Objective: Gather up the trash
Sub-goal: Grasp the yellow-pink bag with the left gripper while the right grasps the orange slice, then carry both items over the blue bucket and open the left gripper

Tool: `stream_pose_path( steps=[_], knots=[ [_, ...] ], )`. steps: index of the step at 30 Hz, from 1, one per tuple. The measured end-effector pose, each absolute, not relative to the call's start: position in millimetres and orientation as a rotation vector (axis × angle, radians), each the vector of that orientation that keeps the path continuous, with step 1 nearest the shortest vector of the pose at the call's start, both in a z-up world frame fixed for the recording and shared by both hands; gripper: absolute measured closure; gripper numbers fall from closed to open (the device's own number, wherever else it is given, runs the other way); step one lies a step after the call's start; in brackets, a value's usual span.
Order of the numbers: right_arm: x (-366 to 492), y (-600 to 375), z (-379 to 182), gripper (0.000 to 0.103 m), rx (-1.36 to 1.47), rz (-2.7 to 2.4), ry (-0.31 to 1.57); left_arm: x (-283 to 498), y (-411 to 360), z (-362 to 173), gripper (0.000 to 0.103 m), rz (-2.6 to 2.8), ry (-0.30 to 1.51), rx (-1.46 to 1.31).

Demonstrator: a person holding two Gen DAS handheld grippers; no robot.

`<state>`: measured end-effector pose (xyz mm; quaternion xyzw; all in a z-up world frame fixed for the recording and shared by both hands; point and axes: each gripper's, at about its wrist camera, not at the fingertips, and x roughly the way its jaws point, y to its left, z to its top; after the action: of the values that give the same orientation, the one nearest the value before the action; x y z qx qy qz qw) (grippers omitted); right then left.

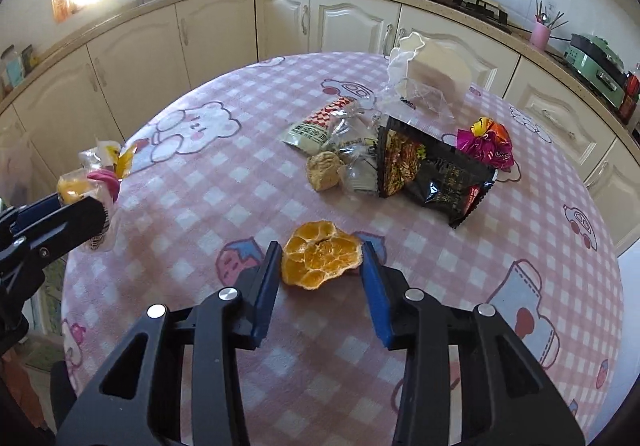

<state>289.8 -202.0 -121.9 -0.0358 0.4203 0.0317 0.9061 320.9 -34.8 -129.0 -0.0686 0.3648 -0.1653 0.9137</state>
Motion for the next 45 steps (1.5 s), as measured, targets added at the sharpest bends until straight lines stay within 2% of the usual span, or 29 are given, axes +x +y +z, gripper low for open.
stream_pose_path(
  steps=[14,24,33,38,42,45],
  knots=[
    [267.3,-70.4,-93.3,0.065,-0.064,0.34,0.766,290.3,91.4,-147.3,0.06,-0.177,0.747,-0.252],
    [278.0,41.6,-141.9,0.065,-0.058,0.529,0.857,275.3,204.5,-205.1,0.06,0.004,0.826,-0.378],
    [298.3,88.6,-191.1,0.065,-0.061,0.548,0.933,287.9,252.3,-259.6,0.06,0.068,0.898,-0.455],
    [308.4,92.5,-201.4,0.065,-0.05,0.529,0.94,301.7,258.0,-274.2,0.056,0.062,0.905,-0.486],
    [313.1,92.8,-207.4,0.065,-0.044,0.524,0.95,308.0,262.2,-283.6,0.043,0.082,0.921,-0.507],
    [312.7,94.6,-210.6,0.065,-0.048,0.525,0.958,306.2,266.5,-289.4,0.042,0.092,0.927,-0.529]
  ],
)
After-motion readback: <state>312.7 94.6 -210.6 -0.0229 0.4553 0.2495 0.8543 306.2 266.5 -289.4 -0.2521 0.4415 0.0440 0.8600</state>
